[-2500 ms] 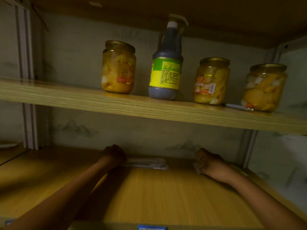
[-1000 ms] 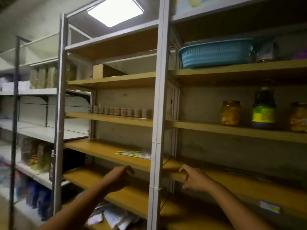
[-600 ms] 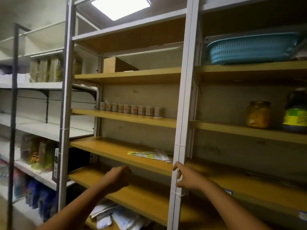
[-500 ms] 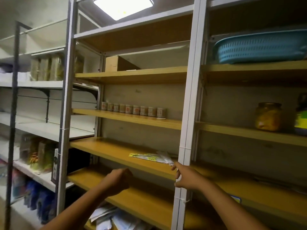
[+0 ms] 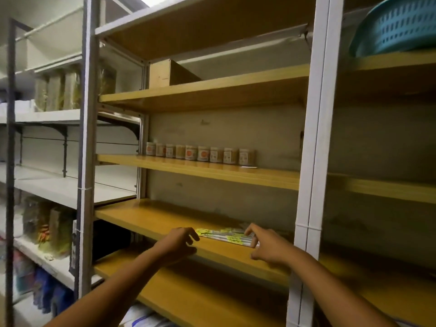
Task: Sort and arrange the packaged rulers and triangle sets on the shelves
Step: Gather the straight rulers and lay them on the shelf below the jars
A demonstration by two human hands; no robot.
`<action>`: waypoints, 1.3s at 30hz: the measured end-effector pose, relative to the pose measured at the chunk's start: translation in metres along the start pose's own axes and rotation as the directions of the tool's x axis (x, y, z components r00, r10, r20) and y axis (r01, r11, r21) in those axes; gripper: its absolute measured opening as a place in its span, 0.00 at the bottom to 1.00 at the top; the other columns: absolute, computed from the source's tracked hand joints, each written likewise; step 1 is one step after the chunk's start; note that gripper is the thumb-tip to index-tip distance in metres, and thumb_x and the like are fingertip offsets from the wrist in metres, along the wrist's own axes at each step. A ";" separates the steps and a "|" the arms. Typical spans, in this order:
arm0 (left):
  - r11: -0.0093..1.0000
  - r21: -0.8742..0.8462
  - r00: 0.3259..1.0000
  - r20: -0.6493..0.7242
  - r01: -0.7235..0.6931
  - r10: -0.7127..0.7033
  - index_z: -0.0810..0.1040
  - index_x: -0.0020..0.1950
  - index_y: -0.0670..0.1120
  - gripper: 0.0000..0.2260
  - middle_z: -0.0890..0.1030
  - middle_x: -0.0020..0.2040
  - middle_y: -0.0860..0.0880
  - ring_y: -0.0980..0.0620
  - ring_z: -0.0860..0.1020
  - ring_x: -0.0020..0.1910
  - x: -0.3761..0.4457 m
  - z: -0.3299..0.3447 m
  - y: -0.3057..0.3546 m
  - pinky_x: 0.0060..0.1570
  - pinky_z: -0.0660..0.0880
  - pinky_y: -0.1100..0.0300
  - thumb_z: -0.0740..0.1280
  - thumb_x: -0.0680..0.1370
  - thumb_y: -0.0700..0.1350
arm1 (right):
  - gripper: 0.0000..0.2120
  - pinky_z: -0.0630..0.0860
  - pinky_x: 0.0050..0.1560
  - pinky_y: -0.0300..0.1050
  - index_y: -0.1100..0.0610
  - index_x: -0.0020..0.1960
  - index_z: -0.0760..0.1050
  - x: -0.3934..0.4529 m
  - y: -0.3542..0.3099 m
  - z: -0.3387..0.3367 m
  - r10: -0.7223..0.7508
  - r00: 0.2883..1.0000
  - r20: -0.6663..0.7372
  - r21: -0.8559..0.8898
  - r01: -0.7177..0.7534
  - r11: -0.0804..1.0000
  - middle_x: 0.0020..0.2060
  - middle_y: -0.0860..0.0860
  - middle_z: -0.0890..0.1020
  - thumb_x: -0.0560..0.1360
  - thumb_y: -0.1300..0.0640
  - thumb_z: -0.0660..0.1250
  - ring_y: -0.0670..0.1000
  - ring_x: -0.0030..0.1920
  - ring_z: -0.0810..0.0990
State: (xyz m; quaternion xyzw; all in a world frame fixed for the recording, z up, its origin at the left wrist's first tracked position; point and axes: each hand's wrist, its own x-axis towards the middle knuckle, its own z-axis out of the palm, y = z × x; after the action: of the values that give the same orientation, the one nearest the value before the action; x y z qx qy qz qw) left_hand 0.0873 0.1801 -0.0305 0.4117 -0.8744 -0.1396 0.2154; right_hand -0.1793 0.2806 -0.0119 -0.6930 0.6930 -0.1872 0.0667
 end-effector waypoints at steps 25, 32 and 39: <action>0.965 0.023 0.923 0.297 -0.261 0.243 0.80 0.60 0.52 0.13 0.82 0.57 0.50 0.53 0.81 0.53 0.239 0.060 -0.092 0.56 0.79 0.55 0.68 0.76 0.43 | 0.21 0.80 0.53 0.46 0.46 0.62 0.71 0.072 0.029 0.008 0.438 0.871 -0.224 0.008 -0.447 0.894 0.48 0.45 0.77 0.72 0.57 0.72 0.46 0.47 0.79; 0.971 -0.019 0.922 0.310 -0.240 0.233 0.82 0.58 0.48 0.13 0.83 0.56 0.50 0.52 0.81 0.53 0.241 0.055 -0.092 0.56 0.78 0.58 0.69 0.74 0.38 | 0.22 0.79 0.53 0.46 0.49 0.64 0.70 0.071 0.023 0.004 0.431 0.873 -0.228 0.014 -0.439 0.898 0.49 0.47 0.77 0.73 0.59 0.72 0.46 0.48 0.78; 0.980 -0.184 0.879 0.454 -0.070 0.148 0.80 0.59 0.46 0.14 0.81 0.56 0.47 0.47 0.78 0.57 0.222 0.029 -0.100 0.57 0.76 0.54 0.72 0.74 0.43 | 0.23 0.79 0.48 0.43 0.53 0.65 0.70 0.080 0.020 -0.005 0.407 0.885 -0.226 -0.003 -0.418 0.908 0.50 0.49 0.77 0.72 0.59 0.72 0.48 0.48 0.79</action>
State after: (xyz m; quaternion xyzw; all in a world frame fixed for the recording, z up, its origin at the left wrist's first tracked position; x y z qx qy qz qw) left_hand 0.0127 -0.0528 -0.0396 0.2975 -0.9080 -0.2924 0.0396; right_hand -0.2026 0.2016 -0.0013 -0.5063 0.8320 -0.2266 0.0098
